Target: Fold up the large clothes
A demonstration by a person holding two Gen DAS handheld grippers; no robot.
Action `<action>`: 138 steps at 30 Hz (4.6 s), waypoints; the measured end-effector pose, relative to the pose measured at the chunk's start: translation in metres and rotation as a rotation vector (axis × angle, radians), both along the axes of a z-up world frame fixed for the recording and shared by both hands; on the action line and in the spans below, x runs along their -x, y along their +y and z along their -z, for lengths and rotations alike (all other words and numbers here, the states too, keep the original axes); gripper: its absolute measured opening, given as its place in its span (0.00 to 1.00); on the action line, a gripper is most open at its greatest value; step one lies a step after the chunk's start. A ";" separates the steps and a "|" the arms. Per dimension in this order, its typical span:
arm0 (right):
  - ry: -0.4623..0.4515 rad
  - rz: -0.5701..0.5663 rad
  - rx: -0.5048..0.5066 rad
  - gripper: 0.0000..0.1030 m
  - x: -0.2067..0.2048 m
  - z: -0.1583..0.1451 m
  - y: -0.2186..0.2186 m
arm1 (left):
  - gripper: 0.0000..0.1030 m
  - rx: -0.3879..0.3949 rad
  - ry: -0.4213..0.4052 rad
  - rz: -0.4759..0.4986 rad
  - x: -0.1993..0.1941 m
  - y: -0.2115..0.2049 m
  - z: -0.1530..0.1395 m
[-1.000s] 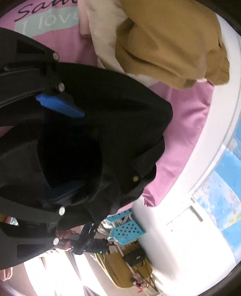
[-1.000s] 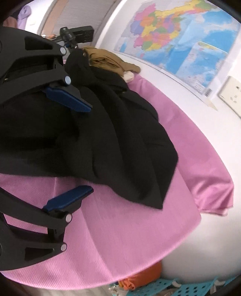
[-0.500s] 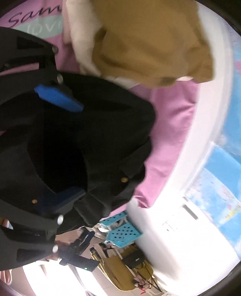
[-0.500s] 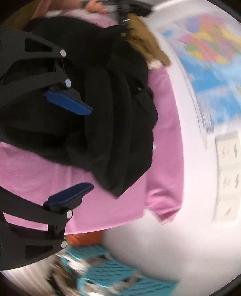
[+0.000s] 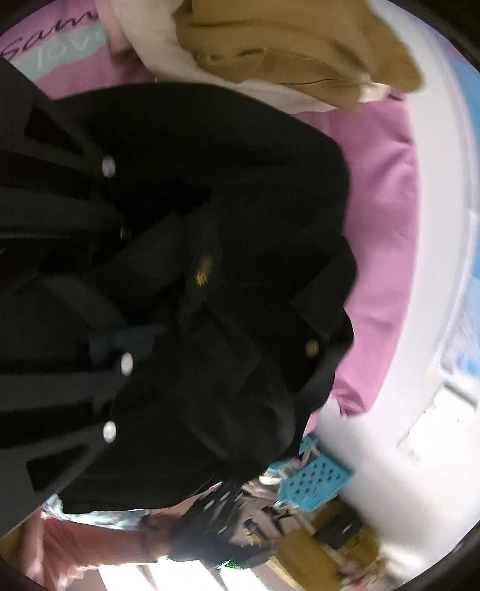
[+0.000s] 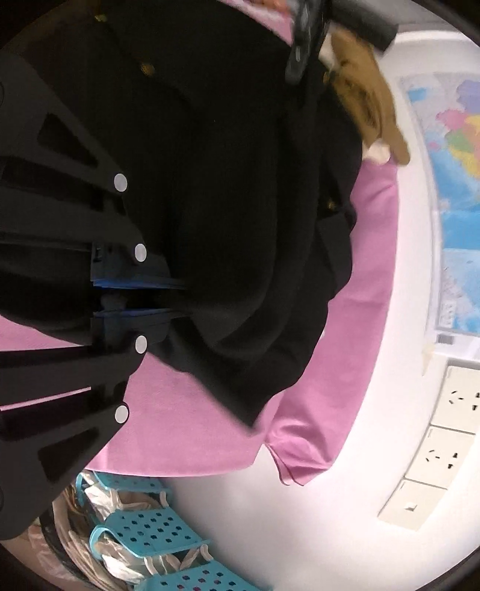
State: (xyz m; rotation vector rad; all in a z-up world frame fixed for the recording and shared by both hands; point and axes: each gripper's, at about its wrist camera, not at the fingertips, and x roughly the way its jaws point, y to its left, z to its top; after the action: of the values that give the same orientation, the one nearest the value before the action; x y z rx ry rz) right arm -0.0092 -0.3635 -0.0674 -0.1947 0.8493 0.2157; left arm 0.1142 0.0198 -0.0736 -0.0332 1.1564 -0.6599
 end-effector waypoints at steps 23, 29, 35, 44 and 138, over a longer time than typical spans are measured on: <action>0.160 -0.021 -0.234 0.27 -0.049 0.012 0.025 | 0.40 -0.054 -0.039 -0.064 0.000 0.016 0.004; 0.192 0.025 -0.223 0.36 -0.042 0.009 0.024 | 0.60 -0.073 -0.215 -0.069 0.045 0.057 -0.033; 0.100 -0.141 -0.257 0.52 -0.017 -0.028 0.072 | 0.62 -0.169 -0.198 -0.129 0.078 0.107 -0.016; 0.170 -0.371 -0.308 0.52 -0.032 -0.015 0.171 | 0.62 -0.030 -0.041 -0.099 0.120 0.151 0.026; 0.002 -0.263 -0.616 0.05 0.009 -0.079 0.115 | 0.43 0.115 -0.281 0.014 0.085 0.091 -0.040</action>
State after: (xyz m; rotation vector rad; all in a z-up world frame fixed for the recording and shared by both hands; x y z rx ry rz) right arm -0.0184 -0.2487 0.0118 0.2733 0.7223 0.7103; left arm 0.0296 0.1106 -0.0334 -0.0290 0.8482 -0.7186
